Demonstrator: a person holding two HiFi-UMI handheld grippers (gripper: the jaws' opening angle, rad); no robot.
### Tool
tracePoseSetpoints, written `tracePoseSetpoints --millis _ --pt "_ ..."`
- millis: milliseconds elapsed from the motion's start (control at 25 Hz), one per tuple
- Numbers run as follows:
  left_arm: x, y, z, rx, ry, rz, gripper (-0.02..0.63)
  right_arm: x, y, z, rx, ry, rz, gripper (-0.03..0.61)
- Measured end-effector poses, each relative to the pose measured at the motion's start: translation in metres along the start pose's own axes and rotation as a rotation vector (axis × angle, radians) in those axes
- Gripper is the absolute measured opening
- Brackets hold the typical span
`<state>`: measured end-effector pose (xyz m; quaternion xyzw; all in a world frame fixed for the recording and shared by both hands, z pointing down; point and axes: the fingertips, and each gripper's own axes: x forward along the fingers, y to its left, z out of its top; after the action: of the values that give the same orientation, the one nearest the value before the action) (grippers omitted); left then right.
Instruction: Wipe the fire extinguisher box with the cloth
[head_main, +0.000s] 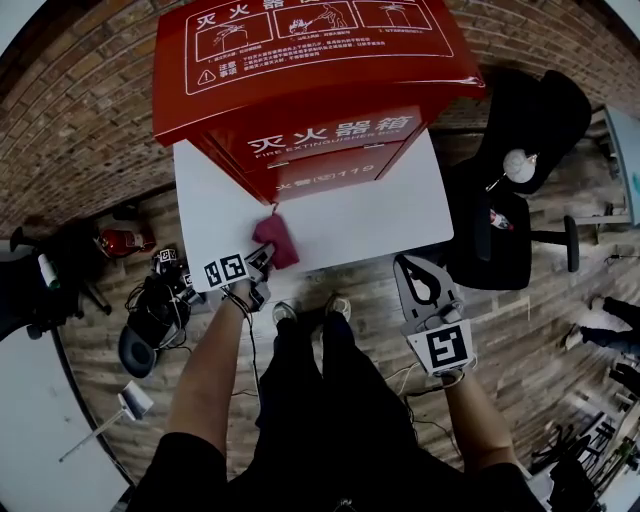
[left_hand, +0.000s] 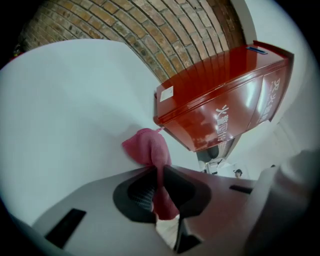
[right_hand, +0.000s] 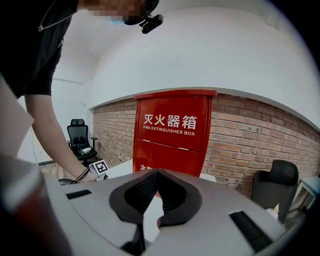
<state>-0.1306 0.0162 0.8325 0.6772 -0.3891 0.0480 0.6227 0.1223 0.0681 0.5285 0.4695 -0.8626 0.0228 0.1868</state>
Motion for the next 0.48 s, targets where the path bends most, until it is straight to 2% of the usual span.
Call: tracePoseSetpoints --millis 160,320,480 --pt "-0.002 0.008 0.001 0.03 0.003 0.08 0.081 -0.003 0.002 0.001 -0.012 0.007 -0.002 0.02" --pt "-0.007 0.011 0.003 0.045 0.006 0.097 0.092 -0.007 0.002 0.003 -0.013 0.009 -0.008 0.02" --pt "-0.015 0.01 0.01 0.065 -0.016 0.099 0.13 -0.013 0.001 0.004 -0.01 0.011 -0.021 0.02"
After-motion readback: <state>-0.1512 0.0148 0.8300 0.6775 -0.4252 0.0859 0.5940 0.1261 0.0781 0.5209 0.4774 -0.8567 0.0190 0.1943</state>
